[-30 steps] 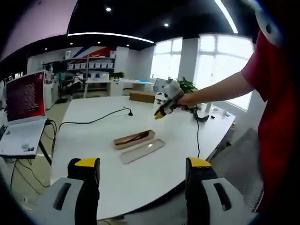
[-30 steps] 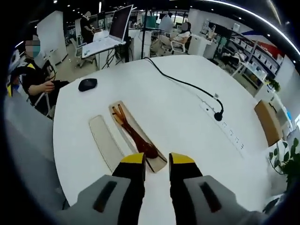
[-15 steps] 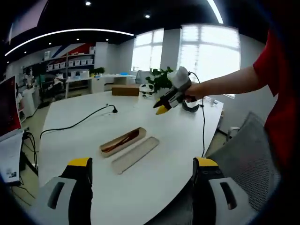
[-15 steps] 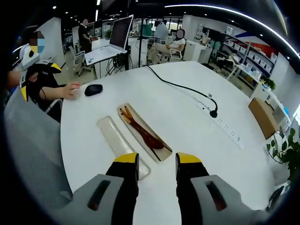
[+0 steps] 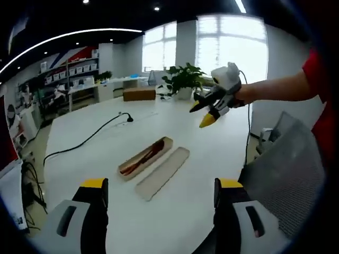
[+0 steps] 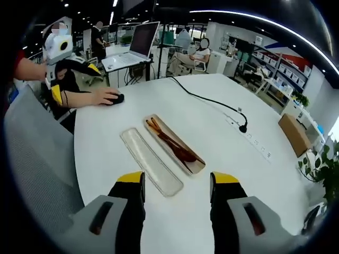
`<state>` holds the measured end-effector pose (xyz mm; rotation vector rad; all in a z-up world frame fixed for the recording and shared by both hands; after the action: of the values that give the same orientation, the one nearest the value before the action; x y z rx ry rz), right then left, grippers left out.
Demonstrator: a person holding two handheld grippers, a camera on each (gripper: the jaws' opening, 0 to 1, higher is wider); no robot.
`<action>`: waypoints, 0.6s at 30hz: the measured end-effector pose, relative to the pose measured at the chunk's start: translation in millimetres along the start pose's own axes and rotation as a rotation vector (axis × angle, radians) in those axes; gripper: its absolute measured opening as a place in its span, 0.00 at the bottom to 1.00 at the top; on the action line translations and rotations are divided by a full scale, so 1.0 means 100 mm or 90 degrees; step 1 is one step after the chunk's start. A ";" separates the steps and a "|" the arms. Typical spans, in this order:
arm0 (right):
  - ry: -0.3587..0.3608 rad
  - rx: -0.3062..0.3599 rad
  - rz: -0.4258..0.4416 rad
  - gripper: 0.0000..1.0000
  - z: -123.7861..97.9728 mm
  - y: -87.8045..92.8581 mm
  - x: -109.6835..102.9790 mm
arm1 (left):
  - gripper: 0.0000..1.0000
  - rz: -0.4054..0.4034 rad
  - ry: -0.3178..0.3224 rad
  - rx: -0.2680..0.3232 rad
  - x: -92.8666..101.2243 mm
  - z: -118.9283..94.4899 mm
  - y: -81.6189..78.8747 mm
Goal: Arrange the utensils inside the cutlery case until each visible utensil rests in its matching compartment.
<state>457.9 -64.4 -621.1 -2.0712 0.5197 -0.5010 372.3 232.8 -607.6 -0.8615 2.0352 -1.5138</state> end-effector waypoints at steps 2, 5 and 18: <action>0.005 0.001 0.002 0.47 -0.02 0.05 -0.03 | 0.81 0.003 0.009 -0.038 -0.05 0.08 0.07; 0.013 -0.009 0.027 0.48 -0.04 0.20 -0.07 | 0.78 0.032 0.014 -0.044 -0.12 0.21 0.12; 0.052 -0.013 0.043 0.48 -0.06 0.39 -0.06 | 0.79 -0.065 0.017 -0.071 -0.17 0.53 0.47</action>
<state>442.9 -84.7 -651.9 -2.0515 0.6441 -0.5442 410.7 218.3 -667.7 -1.0072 2.1408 -1.4833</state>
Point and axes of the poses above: the point that each gripper's makers call its tool centre point, and the gripper's own axes: z roughly forward along the fingers, x roughly to its right, y roughly out of its underside, the point moved 7 cm from there along -z, roughly backward along the fingers, and after that the axes turned 14 degrees about x, right-handed, at the moved point
